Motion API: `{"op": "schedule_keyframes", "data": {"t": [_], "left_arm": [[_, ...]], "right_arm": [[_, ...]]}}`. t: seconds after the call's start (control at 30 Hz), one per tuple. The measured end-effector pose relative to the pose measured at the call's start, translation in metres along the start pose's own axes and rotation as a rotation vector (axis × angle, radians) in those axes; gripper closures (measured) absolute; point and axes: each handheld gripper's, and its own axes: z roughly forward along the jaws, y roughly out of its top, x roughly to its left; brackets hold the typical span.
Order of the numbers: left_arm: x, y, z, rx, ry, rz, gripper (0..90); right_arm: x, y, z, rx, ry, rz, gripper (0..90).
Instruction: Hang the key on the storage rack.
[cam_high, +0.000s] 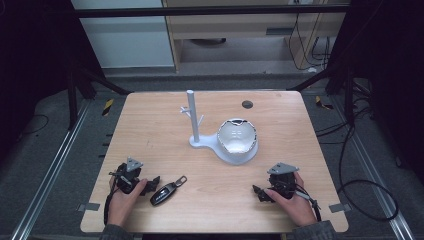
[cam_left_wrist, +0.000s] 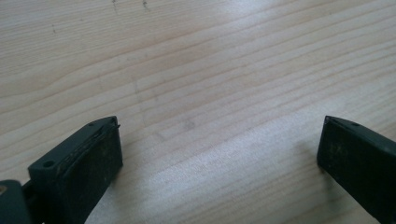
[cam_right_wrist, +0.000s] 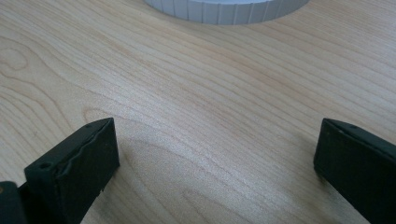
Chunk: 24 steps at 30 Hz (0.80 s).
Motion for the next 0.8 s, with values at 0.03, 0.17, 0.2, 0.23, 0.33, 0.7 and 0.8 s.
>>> {"op": "schedule_keyframes", "data": {"t": [0.03, 0.17, 0.2, 0.23, 0.33, 0.7, 0.8], "left_arm": [[-0.001, 0.000, -0.001, 0.010, -0.005, -0.001, 0.0], [-0.003, 0.002, -0.005, 0.003, -0.051, -0.020, 4.4], [-0.004, 0.002, -0.007, 0.006, -0.061, -0.016, 3.8], [-0.005, 0.002, -0.008, 0.011, -0.057, -0.011, 4.0], [-0.006, 0.001, -0.012, 0.006, -0.057, -0.015, 4.1], [-0.031, 0.009, -0.036, -0.028, -0.106, 0.061, 5.5], [-0.044, 0.019, -0.041, 0.030, -0.129, 0.114, 6.2]], "right_arm": [[0.000, 0.000, 0.000, 0.000, 0.000, 0.000, 0.4], [0.000, 0.000, 0.000, 0.001, 0.000, 0.000, 0.4], [0.000, 0.000, 0.000, 0.000, 0.000, 0.000, 0.4], [0.000, 0.000, 0.000, 0.000, 0.000, 0.000, 0.4], [0.000, 0.000, 0.000, 0.001, 0.000, 0.000, 0.4], [0.000, 0.000, 0.000, 0.000, 0.000, 0.000, 0.4], [0.000, 0.000, 0.000, 0.001, 0.000, 0.000, 0.4]]}}
